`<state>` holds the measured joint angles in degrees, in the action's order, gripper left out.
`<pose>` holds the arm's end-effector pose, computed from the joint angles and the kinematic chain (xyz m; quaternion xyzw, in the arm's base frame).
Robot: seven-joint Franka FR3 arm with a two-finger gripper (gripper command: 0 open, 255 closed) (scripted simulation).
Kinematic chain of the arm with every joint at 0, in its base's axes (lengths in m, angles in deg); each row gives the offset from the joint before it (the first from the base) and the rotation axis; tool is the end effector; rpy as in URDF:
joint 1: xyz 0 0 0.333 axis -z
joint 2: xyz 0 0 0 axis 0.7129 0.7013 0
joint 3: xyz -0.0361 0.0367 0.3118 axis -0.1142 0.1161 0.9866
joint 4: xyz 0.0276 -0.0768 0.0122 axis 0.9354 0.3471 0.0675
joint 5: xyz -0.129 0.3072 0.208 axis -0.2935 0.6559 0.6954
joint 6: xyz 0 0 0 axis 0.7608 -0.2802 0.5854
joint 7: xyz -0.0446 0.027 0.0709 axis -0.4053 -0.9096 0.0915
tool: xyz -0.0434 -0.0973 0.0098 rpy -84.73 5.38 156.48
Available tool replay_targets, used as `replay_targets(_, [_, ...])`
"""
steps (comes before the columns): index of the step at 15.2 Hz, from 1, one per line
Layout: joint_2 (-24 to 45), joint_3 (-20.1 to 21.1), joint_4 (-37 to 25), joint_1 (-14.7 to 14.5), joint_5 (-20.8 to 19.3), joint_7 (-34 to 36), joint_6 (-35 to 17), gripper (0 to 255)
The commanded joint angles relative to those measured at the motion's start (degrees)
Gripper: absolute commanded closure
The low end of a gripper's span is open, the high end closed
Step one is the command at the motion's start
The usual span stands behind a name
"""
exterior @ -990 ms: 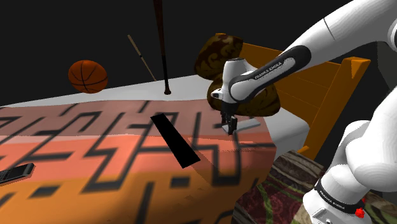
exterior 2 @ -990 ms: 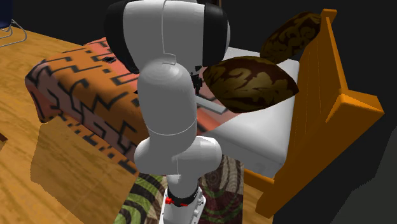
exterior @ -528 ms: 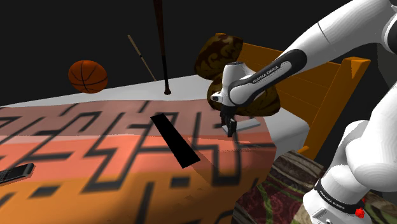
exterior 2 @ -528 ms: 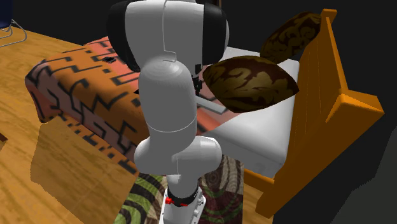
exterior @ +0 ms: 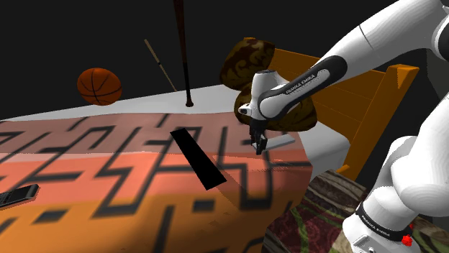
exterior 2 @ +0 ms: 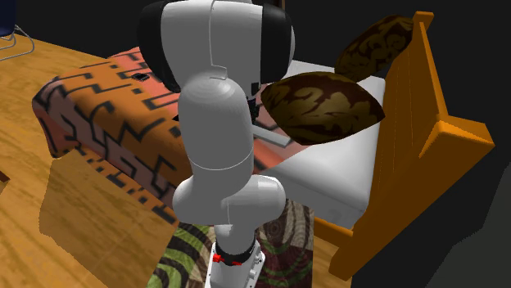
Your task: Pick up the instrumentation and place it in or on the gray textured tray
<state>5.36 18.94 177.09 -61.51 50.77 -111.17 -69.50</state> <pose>0.4656 0.0870 0.3279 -0.8608 -0.5087 0.0018 0.0148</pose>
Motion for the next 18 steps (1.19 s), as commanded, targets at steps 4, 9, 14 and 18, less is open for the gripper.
replay_targets(4, [0.01, 0.00, -0.01, 0.00, 0.00, 0.00, -0.01, 255])
replay_targets(9, [-2.63, 0.05, -1.48, 0.05, -0.43, 0.39, 4.09, 255])
replay_targets(14, [-4.93, 0.11, -3.28, 0.10, -0.75, 0.71, 8.17, 255])
replay_targets(18, [-6.52, 0.18, -4.94, 0.13, -0.95, 0.92, 11.42, 255])
